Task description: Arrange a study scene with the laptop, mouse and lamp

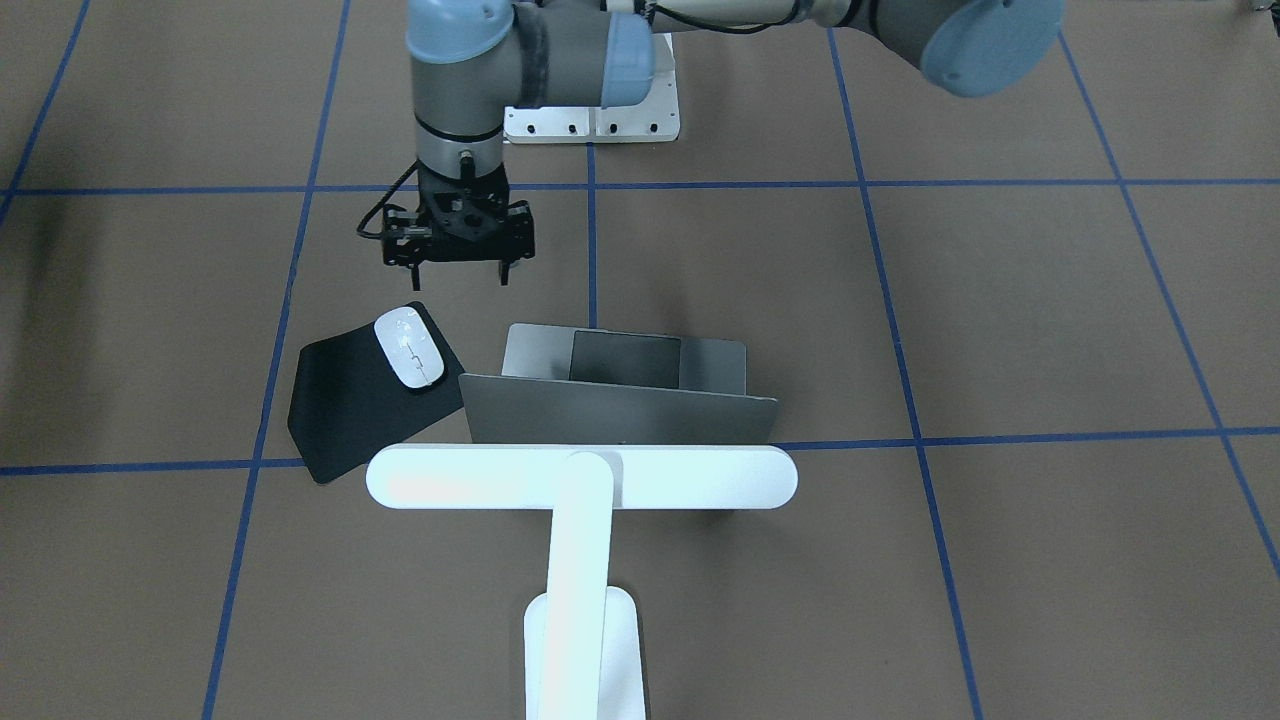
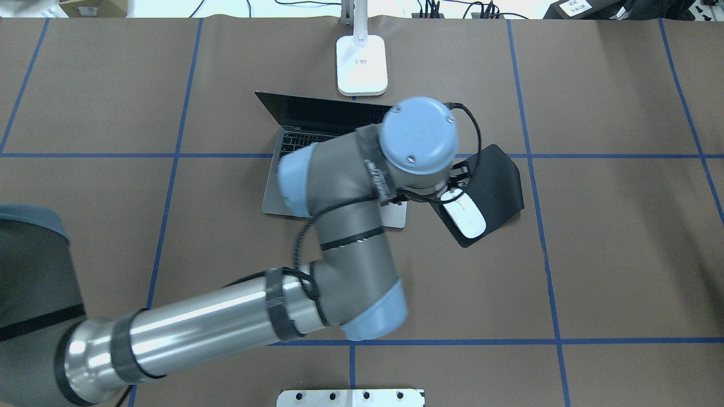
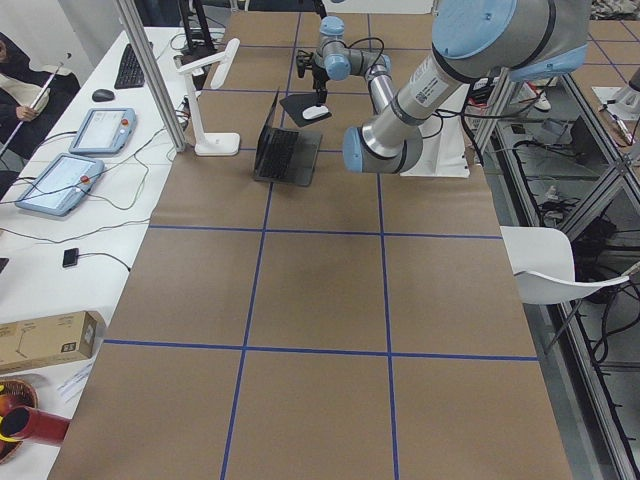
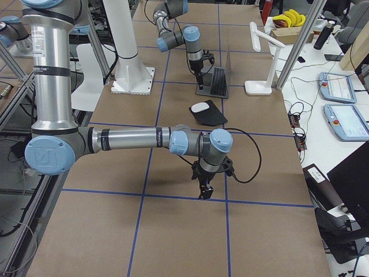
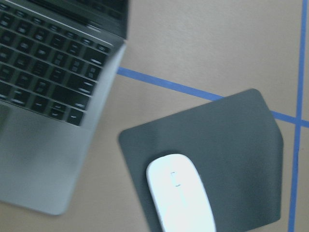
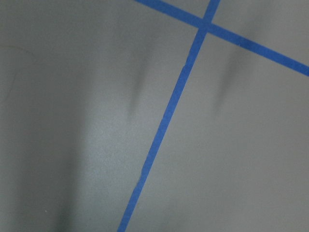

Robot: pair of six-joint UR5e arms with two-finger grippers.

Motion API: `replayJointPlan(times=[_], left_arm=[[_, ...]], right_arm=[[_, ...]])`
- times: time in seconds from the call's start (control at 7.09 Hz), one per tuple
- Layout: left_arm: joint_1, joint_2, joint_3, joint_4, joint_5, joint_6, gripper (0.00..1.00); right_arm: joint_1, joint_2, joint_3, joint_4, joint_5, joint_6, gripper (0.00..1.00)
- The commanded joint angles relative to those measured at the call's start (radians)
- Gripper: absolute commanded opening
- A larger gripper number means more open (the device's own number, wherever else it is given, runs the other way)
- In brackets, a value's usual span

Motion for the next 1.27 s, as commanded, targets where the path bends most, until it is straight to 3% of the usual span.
replayJointPlan(times=[0.0, 0.14, 0.42, 0.7, 1.13], left_arm=[[-0.120, 0.218, -0.349, 0.215, -0.156, 0.175, 0.98], [-0.154, 0.291, -0.419, 0.235, -0.184, 0.229, 0.98], [-0.263, 0.421, -0.516, 0.310, -0.267, 0.414, 0.98], [-0.407, 0.474, -0.537, 0.437, -0.281, 0.665, 0.98], [-0.619, 0.622, -0.511, 0.442, -0.376, 0.990, 0.99]], right_arm=[[0.049, 0.022, -0.001, 0.001, -0.009, 0.004, 1.00], [0.058, 0.030, -0.001, 0.001, -0.009, 0.016, 1.00], [0.058, 0.065, 0.001, 0.000, 0.004, 0.236, 1.00], [0.058, 0.075, 0.001, 0.000, 0.017, 0.278, 1.00], [0.057, 0.091, -0.010, 0.003, 0.013, 0.271, 1.00]])
